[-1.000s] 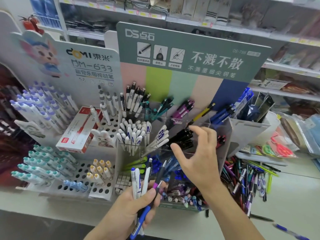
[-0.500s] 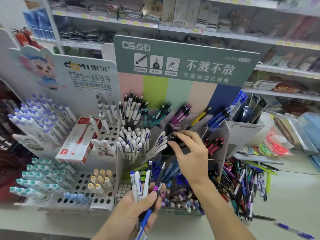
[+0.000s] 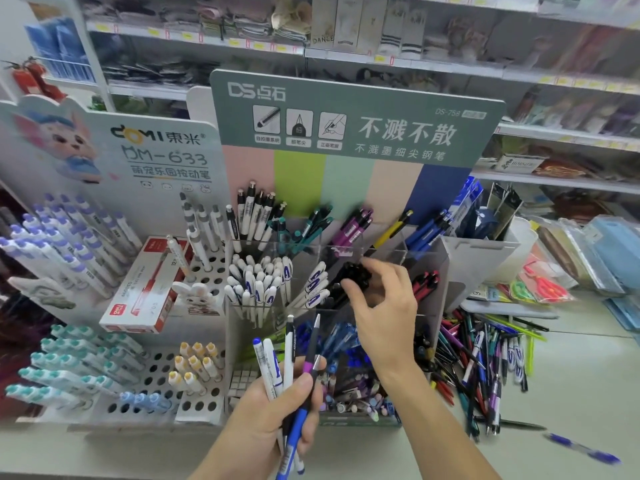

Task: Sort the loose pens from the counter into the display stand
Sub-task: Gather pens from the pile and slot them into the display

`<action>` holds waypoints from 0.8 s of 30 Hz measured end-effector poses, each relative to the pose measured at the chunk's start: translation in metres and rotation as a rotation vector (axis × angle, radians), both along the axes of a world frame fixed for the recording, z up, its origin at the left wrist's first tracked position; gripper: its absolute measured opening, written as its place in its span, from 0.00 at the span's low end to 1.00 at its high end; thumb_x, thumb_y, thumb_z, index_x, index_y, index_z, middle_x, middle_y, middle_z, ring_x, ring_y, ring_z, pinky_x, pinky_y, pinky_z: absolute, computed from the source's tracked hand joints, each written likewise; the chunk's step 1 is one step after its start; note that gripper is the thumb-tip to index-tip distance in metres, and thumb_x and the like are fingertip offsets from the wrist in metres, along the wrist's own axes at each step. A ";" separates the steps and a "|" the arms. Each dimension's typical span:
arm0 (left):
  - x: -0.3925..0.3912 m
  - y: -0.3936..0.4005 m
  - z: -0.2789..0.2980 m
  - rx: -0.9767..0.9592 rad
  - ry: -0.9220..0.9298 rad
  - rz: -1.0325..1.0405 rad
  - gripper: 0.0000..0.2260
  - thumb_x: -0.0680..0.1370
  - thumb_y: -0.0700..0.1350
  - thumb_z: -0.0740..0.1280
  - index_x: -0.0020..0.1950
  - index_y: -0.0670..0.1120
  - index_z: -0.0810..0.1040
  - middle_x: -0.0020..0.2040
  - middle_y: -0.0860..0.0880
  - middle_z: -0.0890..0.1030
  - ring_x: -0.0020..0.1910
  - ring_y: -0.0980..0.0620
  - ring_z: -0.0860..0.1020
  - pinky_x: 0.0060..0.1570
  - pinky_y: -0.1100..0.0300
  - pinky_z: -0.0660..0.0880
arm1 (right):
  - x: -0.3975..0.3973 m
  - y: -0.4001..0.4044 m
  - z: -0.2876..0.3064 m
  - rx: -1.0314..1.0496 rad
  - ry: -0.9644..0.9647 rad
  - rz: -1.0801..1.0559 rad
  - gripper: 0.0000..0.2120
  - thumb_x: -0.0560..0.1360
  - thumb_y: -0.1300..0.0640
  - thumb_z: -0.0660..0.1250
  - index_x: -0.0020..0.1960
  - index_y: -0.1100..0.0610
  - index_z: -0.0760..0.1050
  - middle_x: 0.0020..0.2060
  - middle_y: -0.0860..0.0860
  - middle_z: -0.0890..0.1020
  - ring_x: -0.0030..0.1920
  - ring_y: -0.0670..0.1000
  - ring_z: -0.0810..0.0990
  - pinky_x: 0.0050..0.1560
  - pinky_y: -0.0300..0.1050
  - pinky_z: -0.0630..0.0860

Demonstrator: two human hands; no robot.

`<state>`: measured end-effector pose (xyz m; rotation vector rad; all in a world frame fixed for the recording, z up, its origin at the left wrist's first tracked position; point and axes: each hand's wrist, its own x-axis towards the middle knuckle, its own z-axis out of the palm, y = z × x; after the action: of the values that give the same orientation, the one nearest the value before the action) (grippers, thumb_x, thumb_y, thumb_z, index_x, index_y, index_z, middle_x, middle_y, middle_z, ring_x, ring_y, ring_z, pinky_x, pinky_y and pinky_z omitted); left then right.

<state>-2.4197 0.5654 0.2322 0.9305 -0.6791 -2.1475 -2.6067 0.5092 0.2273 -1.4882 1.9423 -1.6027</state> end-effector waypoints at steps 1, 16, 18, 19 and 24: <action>-0.002 0.001 0.000 0.007 -0.005 0.011 0.19 0.69 0.41 0.73 0.57 0.33 0.79 0.37 0.36 0.75 0.23 0.46 0.70 0.21 0.60 0.69 | -0.001 0.000 0.004 -0.003 -0.050 -0.001 0.16 0.76 0.55 0.75 0.62 0.51 0.79 0.54 0.45 0.77 0.49 0.44 0.79 0.49 0.39 0.79; -0.023 0.004 -0.001 -0.069 -0.118 0.093 0.12 0.73 0.38 0.74 0.56 0.40 0.84 0.41 0.31 0.79 0.36 0.39 0.79 0.33 0.53 0.79 | 0.020 0.097 0.008 0.279 -0.268 0.351 0.10 0.74 0.52 0.76 0.53 0.45 0.80 0.44 0.46 0.80 0.42 0.52 0.82 0.41 0.44 0.79; -0.029 0.004 -0.001 -0.065 -0.107 0.174 0.12 0.72 0.34 0.74 0.54 0.38 0.83 0.40 0.34 0.80 0.34 0.41 0.79 0.31 0.54 0.80 | 0.017 0.104 0.009 0.380 -0.221 0.433 0.17 0.69 0.50 0.79 0.56 0.44 0.80 0.44 0.46 0.79 0.40 0.49 0.82 0.40 0.44 0.79; -0.032 0.005 -0.001 -0.067 -0.110 0.219 0.10 0.72 0.34 0.73 0.53 0.38 0.82 0.39 0.36 0.81 0.32 0.43 0.79 0.30 0.54 0.80 | 0.016 0.105 0.011 0.430 -0.224 0.458 0.19 0.67 0.51 0.80 0.56 0.44 0.79 0.44 0.46 0.79 0.39 0.48 0.82 0.40 0.43 0.79; -0.040 0.005 0.000 -0.153 -0.202 0.403 0.06 0.71 0.42 0.67 0.42 0.45 0.84 0.40 0.40 0.84 0.35 0.43 0.84 0.34 0.52 0.83 | 0.005 0.108 0.015 0.692 -0.362 0.563 0.25 0.66 0.50 0.83 0.58 0.41 0.77 0.40 0.52 0.84 0.32 0.54 0.81 0.38 0.47 0.80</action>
<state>-2.4593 0.5699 0.2325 1.1046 -0.6770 -1.6416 -2.6022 0.6170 0.2422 -1.1865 1.4597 -0.7698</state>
